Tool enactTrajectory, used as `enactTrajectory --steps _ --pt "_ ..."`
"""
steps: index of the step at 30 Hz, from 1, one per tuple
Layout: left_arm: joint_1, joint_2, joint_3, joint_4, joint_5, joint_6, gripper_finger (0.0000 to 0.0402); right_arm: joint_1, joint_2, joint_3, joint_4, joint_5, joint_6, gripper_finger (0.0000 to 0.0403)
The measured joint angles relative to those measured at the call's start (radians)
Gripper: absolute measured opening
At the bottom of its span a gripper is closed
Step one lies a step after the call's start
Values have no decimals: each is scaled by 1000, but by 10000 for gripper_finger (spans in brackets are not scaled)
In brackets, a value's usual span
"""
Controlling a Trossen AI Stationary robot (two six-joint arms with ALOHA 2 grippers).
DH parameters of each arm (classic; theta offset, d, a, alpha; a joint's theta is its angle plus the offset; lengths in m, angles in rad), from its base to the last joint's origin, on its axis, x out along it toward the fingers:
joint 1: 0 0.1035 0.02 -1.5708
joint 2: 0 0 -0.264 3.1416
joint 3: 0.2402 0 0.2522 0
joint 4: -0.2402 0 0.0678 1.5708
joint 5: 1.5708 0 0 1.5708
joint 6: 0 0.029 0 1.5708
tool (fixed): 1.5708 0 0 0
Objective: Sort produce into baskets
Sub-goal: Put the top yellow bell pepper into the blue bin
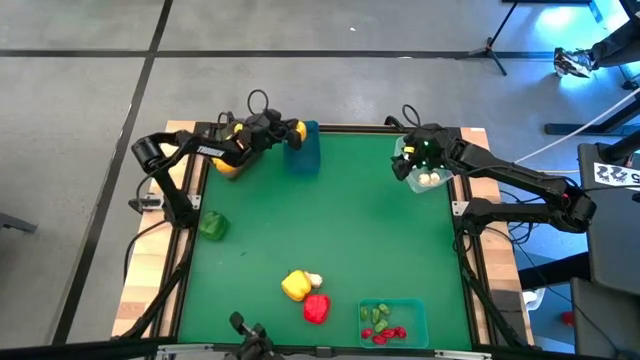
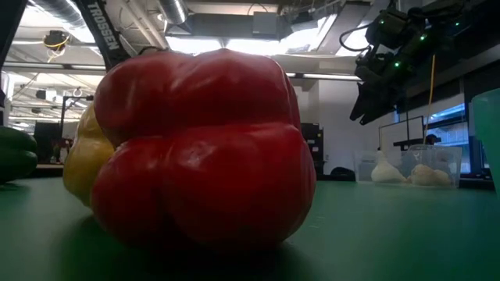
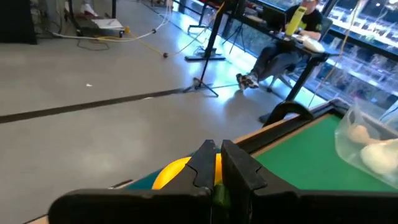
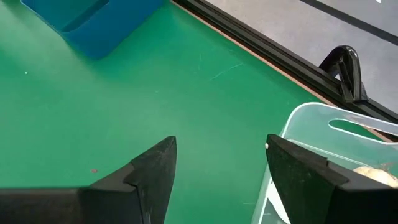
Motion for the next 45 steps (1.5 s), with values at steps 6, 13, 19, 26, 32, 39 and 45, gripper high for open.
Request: enactTrajectory --steps 6,13,19,26,32,39,45 --pt "18 0 -35 60 1 6 8 0 0 0 44 0 0 243" --pt "37 0 -35 63 2 1 9 0 0 0 79 0 0 244" --pt "26 0 -33 107 47 10 11 0 6 0 80 0 0 243" --pt "35 33 -33 100 45 16 8 0 35 0 80 12 0 243" --pt "37 108 -33 133 47 -9 8 0 63 0 81 10 0 243" --pt "37 131 -33 154 -6 -17 26 0 64 0 80 10 0 243" --pt "37 131 -33 148 -8 11 52 0 64 0 81 13 0 244"
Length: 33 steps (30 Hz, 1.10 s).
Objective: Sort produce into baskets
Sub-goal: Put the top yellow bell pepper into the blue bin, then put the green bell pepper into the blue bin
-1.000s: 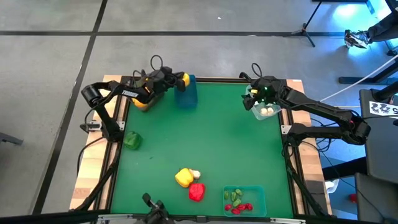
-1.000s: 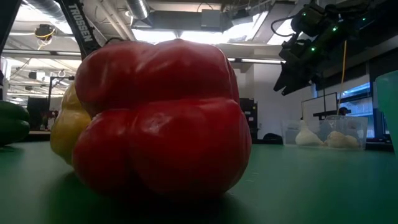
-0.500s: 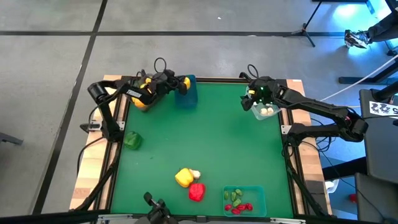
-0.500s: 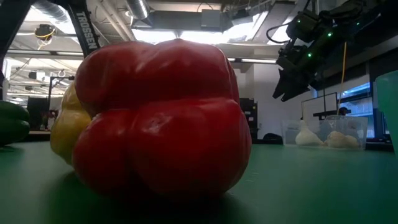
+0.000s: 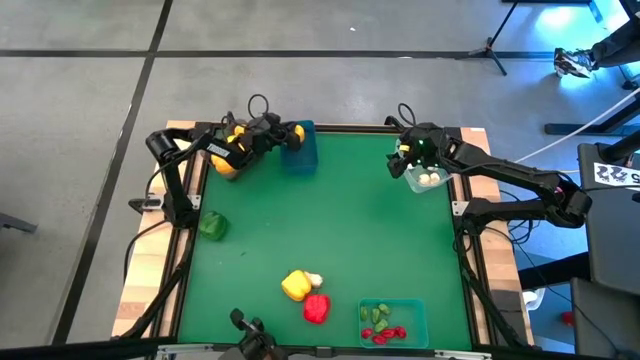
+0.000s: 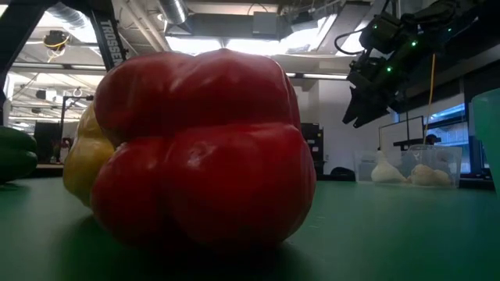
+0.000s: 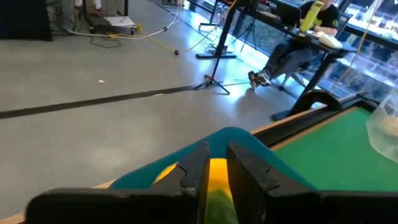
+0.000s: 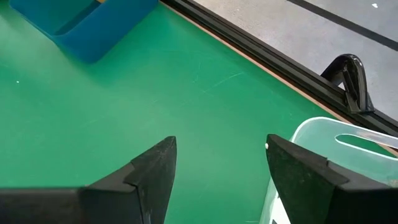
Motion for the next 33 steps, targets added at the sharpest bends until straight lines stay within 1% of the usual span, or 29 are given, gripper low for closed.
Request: enactTrajectory --steps 6,9,12,14,17,20,23,26,28,30,31,33 --pt "-2 0 0 1 8 44 92 0 0 0 0 0 0 244" --pt "-2 -2 0 44 51 72 120 0 0 0 0 1 0 243" --pt "-2 -22 0 106 102 147 151 0 0 0 -1 1 0 243" --pt "-3 -48 1 113 106 176 171 0 0 0 -1 1 0 244" --pt "-2 -104 0 79 114 183 198 0 0 0 -1 1 0 244" --pt "-15 -203 0 29 154 173 213 0 0 0 -1 2 -3 244" --pt "-50 -343 0 -156 262 150 216 0 0 0 -2 0 -6 243" --pt "-121 -516 0 -441 321 133 215 0 0 0 -4 -12 -7 244" --pt "-195 -631 13 -664 330 140 211 0 0 0 -4 -23 -7 244" --pt "-279 -732 47 -925 309 143 206 0 0 0 -4 -32 -11 244" --pt "-323 -775 73 -1048 276 118 203 0 0 0 -4 -36 -18 244" --pt "-408 -840 134 -1283 184 6 197 0 0 0 -4 -38 -29 244"
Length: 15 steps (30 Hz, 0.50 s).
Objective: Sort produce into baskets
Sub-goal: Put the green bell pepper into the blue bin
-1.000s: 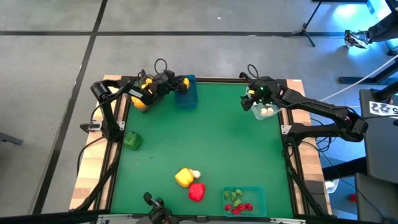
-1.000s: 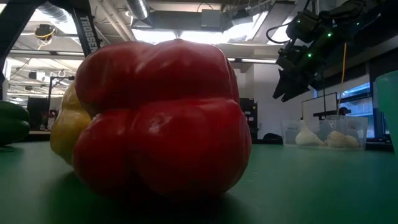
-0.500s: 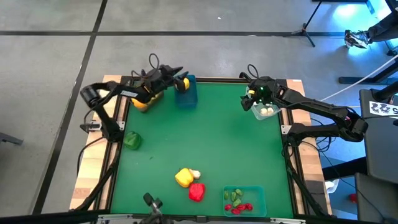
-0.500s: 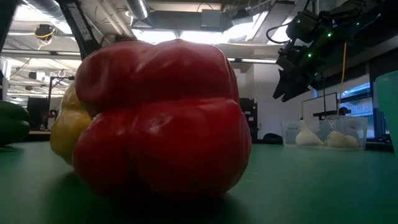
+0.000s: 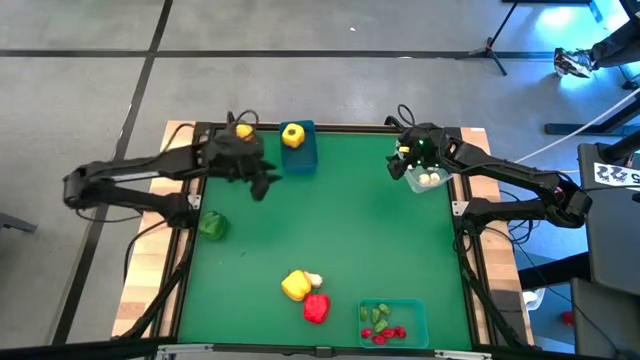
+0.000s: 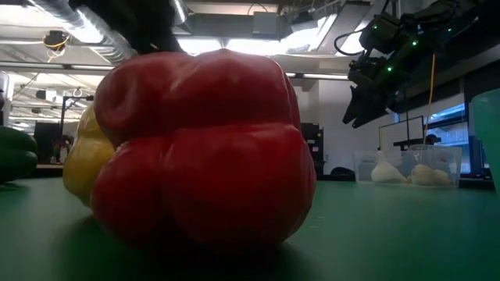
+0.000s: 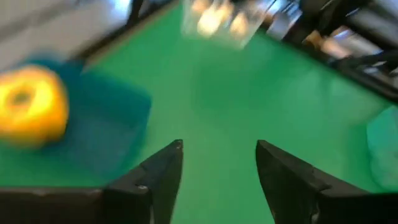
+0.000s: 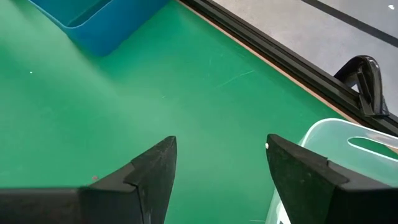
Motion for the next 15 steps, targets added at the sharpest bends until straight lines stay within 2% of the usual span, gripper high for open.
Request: enactTrajectory --steps 3,8,12,15 --pt "-112 -42 104 -303 -85 -189 188 0 0 0 3 -6 0 244" --pt "-245 3 221 -692 -121 -478 171 0 0 0 9 -6 0 244" --pt "-309 75 231 -882 -115 -742 155 0 0 0 10 -6 0 244" --pt "-346 133 232 -969 -54 -856 143 0 0 0 10 -14 0 244"
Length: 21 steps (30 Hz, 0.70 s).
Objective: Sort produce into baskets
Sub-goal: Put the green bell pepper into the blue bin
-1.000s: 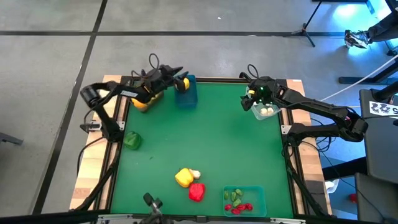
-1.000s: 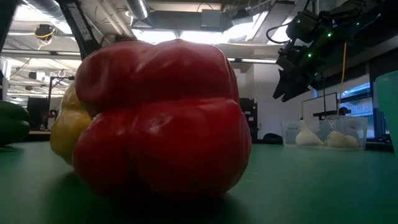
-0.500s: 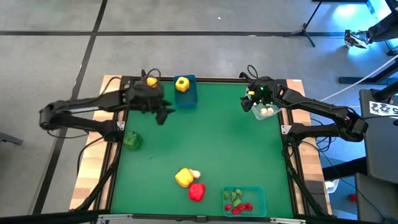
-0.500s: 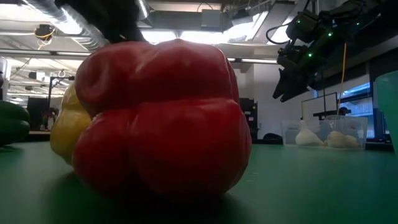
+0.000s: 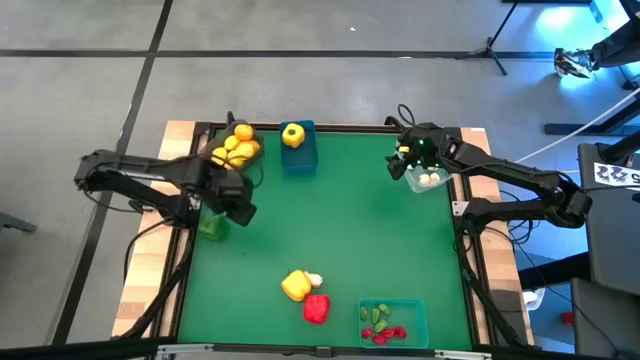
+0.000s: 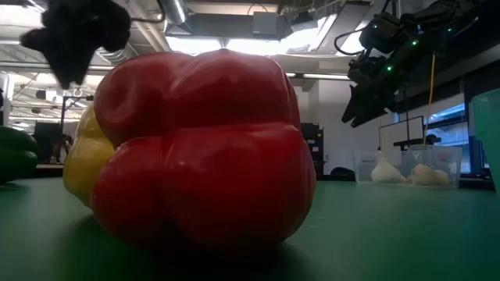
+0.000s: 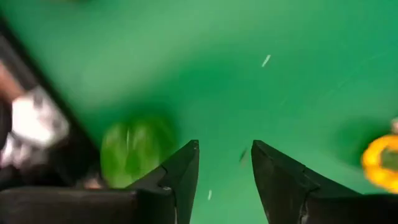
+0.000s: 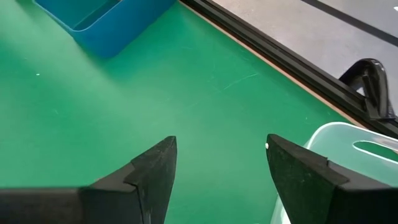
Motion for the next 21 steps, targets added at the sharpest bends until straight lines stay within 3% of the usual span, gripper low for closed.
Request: enactTrajectory --steps 12,21 --pt "-199 150 1 -71 143 -74 125 0 0 0 -14 -37 2 244" --pt "-358 142 -2 -194 109 124 125 0 0 0 -17 -47 2 244"
